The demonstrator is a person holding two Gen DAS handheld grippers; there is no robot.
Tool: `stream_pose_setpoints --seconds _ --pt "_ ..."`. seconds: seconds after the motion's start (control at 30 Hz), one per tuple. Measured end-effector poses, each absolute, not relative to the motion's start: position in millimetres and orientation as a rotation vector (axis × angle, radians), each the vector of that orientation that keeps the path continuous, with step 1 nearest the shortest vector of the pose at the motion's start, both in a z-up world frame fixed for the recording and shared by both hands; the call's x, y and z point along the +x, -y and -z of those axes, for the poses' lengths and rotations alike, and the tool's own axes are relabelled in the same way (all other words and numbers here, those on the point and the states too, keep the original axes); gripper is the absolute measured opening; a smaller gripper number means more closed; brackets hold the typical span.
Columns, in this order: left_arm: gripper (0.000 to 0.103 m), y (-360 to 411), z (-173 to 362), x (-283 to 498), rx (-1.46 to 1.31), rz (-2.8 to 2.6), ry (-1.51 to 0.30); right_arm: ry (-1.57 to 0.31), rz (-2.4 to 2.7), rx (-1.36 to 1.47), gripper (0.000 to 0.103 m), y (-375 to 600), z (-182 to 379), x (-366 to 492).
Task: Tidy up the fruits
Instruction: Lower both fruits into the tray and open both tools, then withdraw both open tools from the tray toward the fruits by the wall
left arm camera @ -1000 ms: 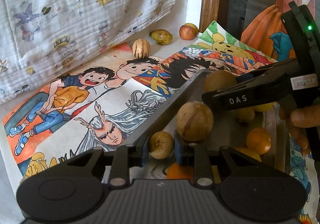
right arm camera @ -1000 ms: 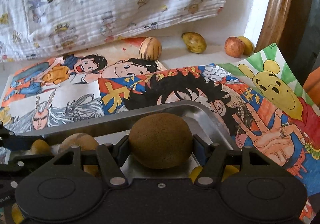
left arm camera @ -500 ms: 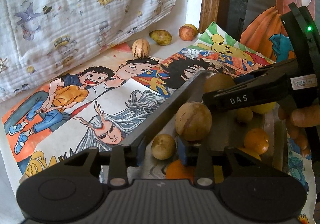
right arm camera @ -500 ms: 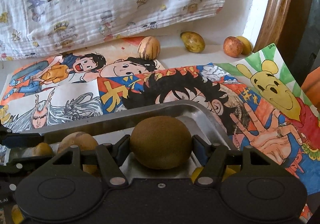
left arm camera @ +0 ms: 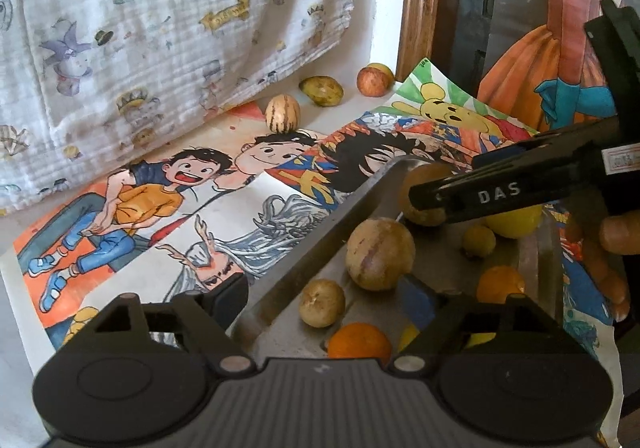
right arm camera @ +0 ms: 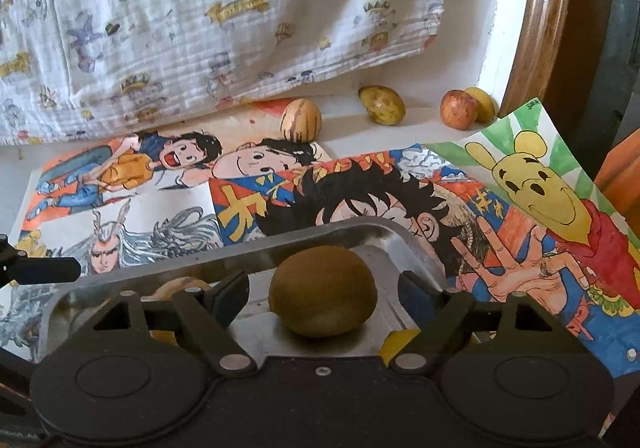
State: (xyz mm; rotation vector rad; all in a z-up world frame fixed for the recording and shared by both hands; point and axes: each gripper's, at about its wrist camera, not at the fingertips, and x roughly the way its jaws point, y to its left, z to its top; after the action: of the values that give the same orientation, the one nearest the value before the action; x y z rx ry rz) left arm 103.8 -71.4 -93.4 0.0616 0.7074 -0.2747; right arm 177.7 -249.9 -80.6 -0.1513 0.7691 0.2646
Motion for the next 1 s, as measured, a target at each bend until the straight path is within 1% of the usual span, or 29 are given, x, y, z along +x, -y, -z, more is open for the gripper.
stream_pose_setpoints --seconds 0.2,0.33,0.47,0.7,1.0 --pt "0.092 66 86 99 0.055 0.264 -0.690 -0.733 -0.266 -0.114 0.098 250 65 168" --pt "0.100 61 78 93 0.041 0.258 -0.668 -0.701 -0.268 -0.065 0.102 252 49 159" --pt "0.102 53 69 87 0.011 0.254 -0.645 -0.660 -0.269 0.005 0.102 257 31 146" --pt "0.102 35 52 69 0.005 0.220 -0.608 -0.589 -0.272 0.044 0.102 266 3 111" --pt "0.102 8 35 41 -0.027 0.146 -0.589 -0.542 -0.248 0.069 0.102 291 -18 46"
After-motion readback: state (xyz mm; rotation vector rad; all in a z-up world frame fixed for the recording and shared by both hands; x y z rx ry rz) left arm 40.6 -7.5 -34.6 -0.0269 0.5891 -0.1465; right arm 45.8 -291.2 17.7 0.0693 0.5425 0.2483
